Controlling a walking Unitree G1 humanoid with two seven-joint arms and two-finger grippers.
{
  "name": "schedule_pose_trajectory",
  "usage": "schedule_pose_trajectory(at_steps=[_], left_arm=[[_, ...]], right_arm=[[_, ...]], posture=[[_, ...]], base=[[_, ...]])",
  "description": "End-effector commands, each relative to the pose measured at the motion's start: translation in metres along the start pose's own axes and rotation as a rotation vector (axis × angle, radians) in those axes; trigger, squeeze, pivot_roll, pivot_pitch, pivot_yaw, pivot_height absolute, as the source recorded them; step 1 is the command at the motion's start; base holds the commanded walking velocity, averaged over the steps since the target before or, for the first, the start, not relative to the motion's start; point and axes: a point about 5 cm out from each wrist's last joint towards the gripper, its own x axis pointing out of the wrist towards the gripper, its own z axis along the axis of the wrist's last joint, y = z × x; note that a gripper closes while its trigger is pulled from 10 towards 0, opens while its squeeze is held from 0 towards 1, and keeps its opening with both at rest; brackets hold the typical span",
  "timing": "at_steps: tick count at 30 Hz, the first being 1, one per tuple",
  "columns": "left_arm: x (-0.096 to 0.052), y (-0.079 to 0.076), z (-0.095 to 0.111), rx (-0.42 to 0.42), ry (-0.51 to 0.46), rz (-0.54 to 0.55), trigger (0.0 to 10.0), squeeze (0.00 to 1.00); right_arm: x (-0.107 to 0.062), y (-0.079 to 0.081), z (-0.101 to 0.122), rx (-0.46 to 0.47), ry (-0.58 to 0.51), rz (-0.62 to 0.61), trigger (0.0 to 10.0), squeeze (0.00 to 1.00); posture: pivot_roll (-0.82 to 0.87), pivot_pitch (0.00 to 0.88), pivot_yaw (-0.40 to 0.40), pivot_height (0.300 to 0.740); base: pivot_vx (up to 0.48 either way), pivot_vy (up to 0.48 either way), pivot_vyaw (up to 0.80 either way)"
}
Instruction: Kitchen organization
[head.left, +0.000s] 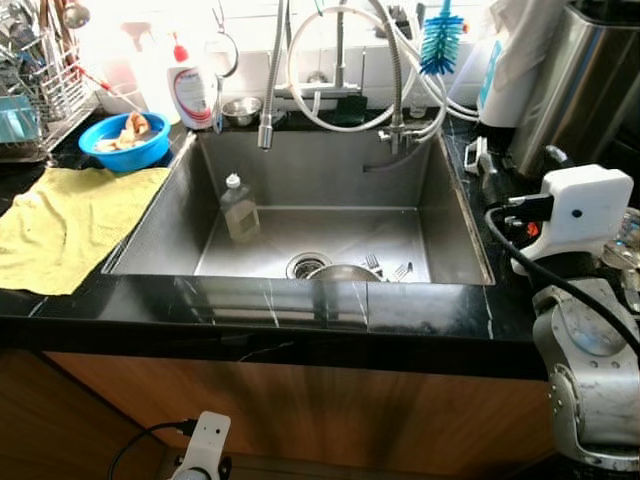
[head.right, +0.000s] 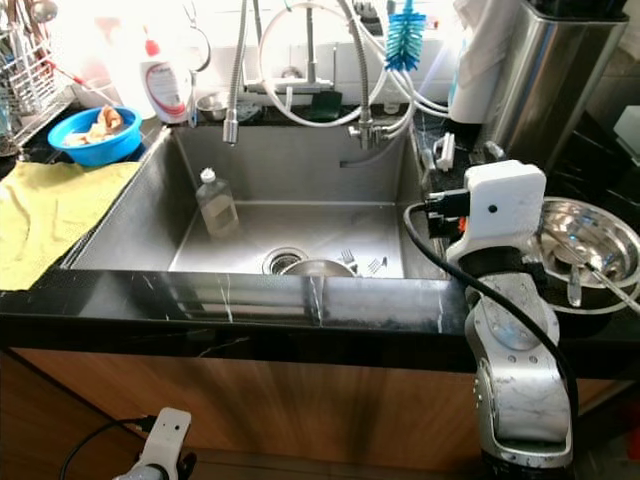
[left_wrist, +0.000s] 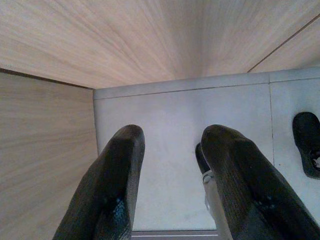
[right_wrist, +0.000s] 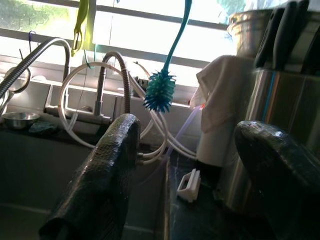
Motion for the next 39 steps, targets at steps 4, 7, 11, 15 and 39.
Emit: schedule_pose_trajectory(at_steps=[4, 7, 11, 15, 39], left_arm=[[-0.001, 0.004, -0.004, 0.01, 0.012, 0.007, 10.0, 0.0], [-0.001, 0.004, -0.004, 0.013, 0.012, 0.006, 10.0, 0.0], [-0.001, 0.004, -0.005, 0.016, 0.013, 0.004, 10.0, 0.0], [-0.001, 0.004, -0.005, 0.018, 0.014, 0.004, 10.0, 0.0], [-0.001, 0.005, -0.006, 0.028, 0.016, -0.002, 10.0, 0.0]], right_arm=[[-0.015, 0.002, 0.007, -0.026, -0.047, -0.085, 10.0, 0.0], [-0.025, 0.004, 0.007, -0.058, -0.049, -0.114, 10.0, 0.0], [-0.046, 0.009, -0.001, -0.085, -0.001, -0.145, 10.0, 0.0], [-0.056, 0.004, -0.011, -0.065, 0.067, -0.157, 10.0, 0.0], [-0.085, -0.031, -0.029, -0.053, 0.192, -0.321, 10.0, 0.0]], posture=[[-0.21, 0.0, 0.071, 0.74], [-0.21, 0.0, 0.071, 0.74], [-0.21, 0.0, 0.072, 0.74], [-0.21, 0.0, 0.074, 0.74], [-0.22, 0.0, 0.073, 0.74]], base=[[0.0, 0.0, 0.0], [0.0, 0.0, 0.0], [0.0, 0.0, 0.0], [0.0, 0.0, 0.0], [0.0, 0.0, 0.0]])
